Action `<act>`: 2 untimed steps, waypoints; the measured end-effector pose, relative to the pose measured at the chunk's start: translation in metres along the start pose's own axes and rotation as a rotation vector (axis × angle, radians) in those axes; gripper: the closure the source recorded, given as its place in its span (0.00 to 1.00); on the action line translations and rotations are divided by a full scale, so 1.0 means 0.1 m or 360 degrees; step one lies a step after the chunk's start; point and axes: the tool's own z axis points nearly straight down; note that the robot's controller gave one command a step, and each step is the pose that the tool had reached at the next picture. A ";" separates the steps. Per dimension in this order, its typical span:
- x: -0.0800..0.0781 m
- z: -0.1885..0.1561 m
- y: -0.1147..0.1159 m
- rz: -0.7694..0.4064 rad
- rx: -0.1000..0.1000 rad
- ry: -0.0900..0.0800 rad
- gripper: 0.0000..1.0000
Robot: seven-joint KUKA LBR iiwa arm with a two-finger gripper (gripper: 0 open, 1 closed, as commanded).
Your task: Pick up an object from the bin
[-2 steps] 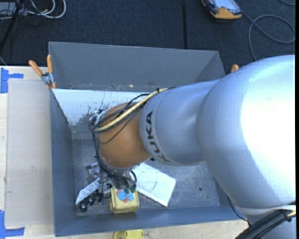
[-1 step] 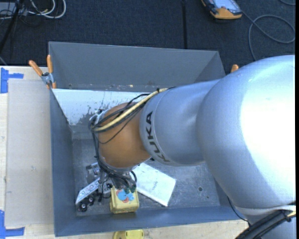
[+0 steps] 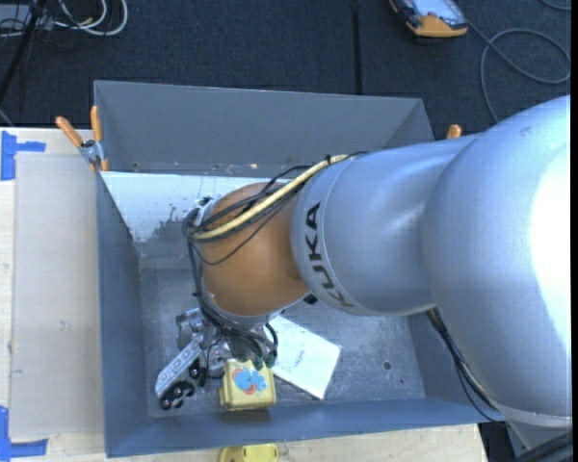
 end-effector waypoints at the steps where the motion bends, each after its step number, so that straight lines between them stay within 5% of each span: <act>1: -0.08 -0.41 -0.01 0.0011 0.0000 -0.0019 1.00; 2: -0.09 -0.83 0.01 0.0022 0.0001 0.0000 1.00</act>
Offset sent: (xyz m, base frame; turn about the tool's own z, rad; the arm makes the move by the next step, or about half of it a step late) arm 0.0130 0.0080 0.1314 0.0215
